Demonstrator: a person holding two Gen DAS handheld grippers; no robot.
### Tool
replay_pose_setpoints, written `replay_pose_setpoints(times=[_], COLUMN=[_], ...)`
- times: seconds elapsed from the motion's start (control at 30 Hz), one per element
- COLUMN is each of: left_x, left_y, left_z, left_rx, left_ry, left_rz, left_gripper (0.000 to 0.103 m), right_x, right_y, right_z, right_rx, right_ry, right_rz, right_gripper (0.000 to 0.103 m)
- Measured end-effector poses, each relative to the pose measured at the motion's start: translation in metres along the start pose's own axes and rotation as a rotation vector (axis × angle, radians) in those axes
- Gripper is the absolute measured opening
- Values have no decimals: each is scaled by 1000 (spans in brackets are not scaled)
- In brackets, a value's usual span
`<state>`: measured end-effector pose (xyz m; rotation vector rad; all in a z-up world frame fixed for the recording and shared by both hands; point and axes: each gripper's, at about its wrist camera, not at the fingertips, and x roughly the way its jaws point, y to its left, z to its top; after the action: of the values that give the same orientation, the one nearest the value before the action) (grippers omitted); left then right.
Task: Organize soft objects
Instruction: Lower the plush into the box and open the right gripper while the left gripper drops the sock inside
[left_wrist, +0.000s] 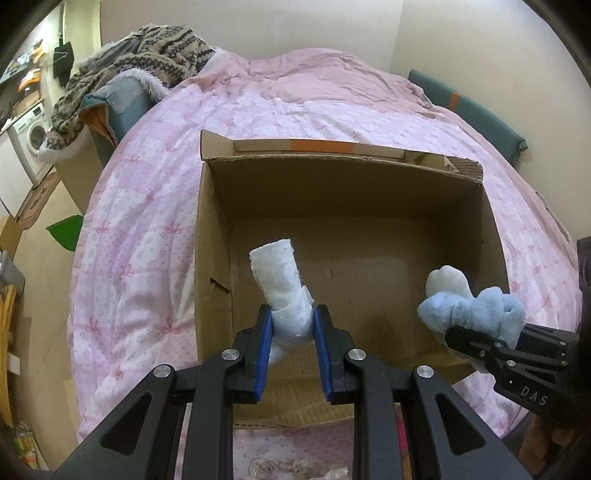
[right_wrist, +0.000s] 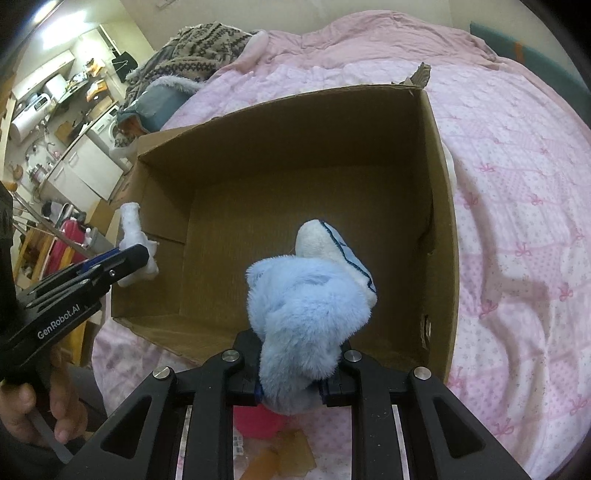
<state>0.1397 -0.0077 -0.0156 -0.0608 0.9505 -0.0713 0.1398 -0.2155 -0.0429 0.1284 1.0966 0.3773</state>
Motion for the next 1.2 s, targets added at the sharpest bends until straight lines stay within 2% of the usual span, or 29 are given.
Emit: replay_pose_setpoints(times=[0.53, 0.57, 0.63, 0.67, 0.7, 0.83, 0.93, 1.0, 1.2], left_x=[2, 1, 1, 1, 0, -1, -8, -13, -14], left_y=[2, 1, 2, 2, 2, 2, 2, 4, 9], left_z=[0, 0, 0, 0, 0, 1, 3, 4, 6], left_rx=[-10, -8, -11, -14, -16, -17, -26, -34, -50], left_ry=[13, 10, 4, 5, 5, 13, -17, -45, -43], left_rz=[-21, -18, -19, -23, -26, -27, -20, -9, 2], left_gripper=[20, 20, 20, 21, 21, 33, 52, 70, 72], right_x=[-4, -5, -8, -11, -14, -17, -17, -18, -20], right_y=[5, 5, 5, 5, 5, 3, 1, 0, -1], right_z=[4, 5, 5, 5, 6, 6, 6, 6, 6], right_rx=[-4, -5, -1, 2, 3, 9, 20, 24, 30], right_ry=[-21, -26, -44, -62, -80, -95, -88, -92, -98], right_rz=[20, 24, 31, 36, 36, 30, 26, 20, 18], right_gripper=[29, 33, 54, 69, 71, 71, 71, 71, 71])
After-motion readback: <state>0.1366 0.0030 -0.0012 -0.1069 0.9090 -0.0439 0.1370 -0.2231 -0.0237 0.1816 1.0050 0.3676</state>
